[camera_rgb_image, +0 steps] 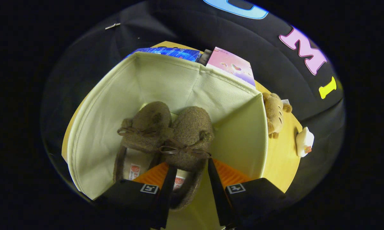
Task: Open the storage box then place both shoes into the box .Put the left shoe in first, then the right shoe, with the right side of both shoes facing outward in a uniform manner.
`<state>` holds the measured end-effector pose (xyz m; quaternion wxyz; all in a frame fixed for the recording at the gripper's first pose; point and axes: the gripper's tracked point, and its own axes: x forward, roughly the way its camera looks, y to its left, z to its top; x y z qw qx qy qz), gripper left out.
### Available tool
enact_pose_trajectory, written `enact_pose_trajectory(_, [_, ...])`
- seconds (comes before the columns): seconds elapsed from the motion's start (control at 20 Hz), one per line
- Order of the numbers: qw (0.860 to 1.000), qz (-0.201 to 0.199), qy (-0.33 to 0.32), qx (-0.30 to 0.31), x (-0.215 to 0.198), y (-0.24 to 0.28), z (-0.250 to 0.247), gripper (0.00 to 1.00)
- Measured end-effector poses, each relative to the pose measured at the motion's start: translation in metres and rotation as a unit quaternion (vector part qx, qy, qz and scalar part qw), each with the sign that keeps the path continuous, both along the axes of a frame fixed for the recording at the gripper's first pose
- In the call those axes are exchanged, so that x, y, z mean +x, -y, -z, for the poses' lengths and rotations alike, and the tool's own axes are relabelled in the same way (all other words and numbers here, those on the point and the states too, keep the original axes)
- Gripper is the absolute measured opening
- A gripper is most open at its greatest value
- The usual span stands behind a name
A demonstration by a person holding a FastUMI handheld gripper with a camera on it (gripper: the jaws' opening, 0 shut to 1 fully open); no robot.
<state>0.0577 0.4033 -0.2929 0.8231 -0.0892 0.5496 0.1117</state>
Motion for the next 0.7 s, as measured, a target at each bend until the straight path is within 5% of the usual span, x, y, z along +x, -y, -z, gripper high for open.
enact_pose_trajectory(0.2, [0.999, -0.022, 0.035, 0.028, -0.006, -0.004, -0.025, 0.94])
enact_pose_trajectory(0.7, [0.976, -0.037, 0.166, 0.137, -0.017, 0.055, -0.116, 0.99])
